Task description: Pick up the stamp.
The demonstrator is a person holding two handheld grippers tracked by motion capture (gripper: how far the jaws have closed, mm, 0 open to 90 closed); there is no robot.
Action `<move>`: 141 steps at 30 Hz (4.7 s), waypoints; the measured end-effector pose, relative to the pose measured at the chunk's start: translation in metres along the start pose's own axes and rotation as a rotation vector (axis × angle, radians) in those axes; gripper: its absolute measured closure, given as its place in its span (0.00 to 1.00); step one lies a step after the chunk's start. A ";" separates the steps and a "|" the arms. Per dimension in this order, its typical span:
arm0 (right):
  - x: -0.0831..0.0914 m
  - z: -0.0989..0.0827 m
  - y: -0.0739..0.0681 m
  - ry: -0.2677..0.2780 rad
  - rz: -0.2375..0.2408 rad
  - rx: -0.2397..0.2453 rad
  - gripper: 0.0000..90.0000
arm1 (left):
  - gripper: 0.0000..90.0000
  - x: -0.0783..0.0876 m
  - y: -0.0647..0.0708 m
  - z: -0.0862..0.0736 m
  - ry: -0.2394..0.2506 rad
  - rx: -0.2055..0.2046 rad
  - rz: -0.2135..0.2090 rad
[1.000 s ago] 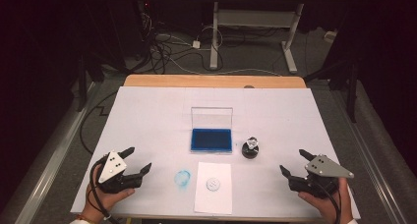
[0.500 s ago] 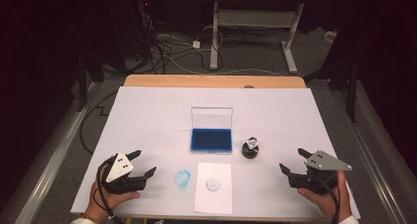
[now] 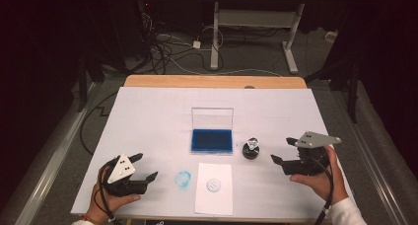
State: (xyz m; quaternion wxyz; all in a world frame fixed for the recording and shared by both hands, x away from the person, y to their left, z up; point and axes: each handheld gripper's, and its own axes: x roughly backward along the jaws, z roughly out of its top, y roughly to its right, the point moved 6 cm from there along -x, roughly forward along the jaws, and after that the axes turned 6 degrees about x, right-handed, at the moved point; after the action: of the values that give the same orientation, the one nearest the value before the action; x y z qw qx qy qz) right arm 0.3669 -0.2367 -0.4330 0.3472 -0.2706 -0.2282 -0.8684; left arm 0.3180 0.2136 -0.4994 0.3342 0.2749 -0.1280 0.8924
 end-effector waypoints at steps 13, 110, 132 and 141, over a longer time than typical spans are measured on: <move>-0.054 0.028 -0.005 -0.129 0.089 0.079 0.26 | 0.24 0.001 0.001 -0.004 -0.025 -0.017 -0.005; -0.013 0.064 -0.038 0.100 0.105 0.137 0.64 | 0.27 -0.007 0.005 0.001 -0.030 -0.039 -0.020; -0.003 0.074 -0.053 0.150 0.135 0.154 0.64 | 0.26 -0.008 0.005 -0.001 -0.036 -0.034 -0.045; -0.004 0.078 -0.060 0.170 0.137 0.163 0.64 | 0.26 -0.008 0.008 -0.002 -0.044 -0.062 -0.060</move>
State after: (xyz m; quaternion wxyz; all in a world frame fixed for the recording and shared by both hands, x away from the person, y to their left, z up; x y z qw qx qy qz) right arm 0.3497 -0.1502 -0.3895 0.4446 -0.1820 -0.2491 -0.8409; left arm 0.3168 0.2040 -0.5067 0.3662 0.2875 -0.1548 0.8714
